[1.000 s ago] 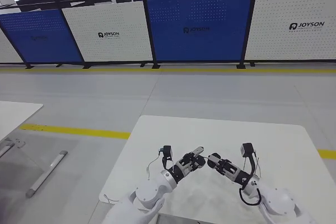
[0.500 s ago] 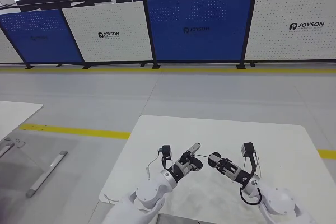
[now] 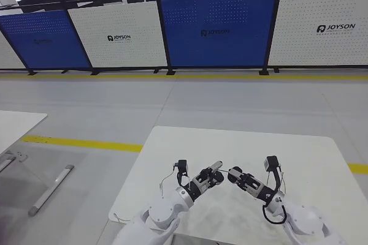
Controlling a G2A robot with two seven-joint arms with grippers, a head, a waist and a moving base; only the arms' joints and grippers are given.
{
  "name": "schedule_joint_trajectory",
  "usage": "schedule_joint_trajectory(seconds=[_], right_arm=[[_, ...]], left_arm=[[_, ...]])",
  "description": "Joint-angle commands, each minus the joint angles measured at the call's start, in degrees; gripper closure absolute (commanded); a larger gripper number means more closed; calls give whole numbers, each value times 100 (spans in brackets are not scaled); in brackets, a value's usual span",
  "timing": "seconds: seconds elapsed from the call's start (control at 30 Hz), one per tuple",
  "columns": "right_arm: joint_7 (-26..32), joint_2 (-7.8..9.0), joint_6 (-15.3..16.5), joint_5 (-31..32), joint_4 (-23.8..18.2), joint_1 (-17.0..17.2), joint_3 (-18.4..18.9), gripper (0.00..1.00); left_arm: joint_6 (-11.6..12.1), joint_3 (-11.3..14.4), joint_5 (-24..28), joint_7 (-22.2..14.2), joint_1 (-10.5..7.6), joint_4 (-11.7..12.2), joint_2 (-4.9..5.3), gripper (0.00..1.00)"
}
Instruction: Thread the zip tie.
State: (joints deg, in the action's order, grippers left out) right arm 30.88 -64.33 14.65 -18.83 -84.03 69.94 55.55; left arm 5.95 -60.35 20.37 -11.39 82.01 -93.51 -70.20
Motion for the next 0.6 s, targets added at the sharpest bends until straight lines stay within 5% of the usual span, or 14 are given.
schedule_joint_trajectory(seconds=[0.0, 0.57], right_arm=[[0, 0, 0, 0, 0, 0, 0, 100], [0, 0, 0, 0, 0, 0, 0, 100]], left_arm=[[22, -4, -29, -20, 11, -9, 2, 100], [155, -12, -222, -61, 83, -71, 10, 100]])
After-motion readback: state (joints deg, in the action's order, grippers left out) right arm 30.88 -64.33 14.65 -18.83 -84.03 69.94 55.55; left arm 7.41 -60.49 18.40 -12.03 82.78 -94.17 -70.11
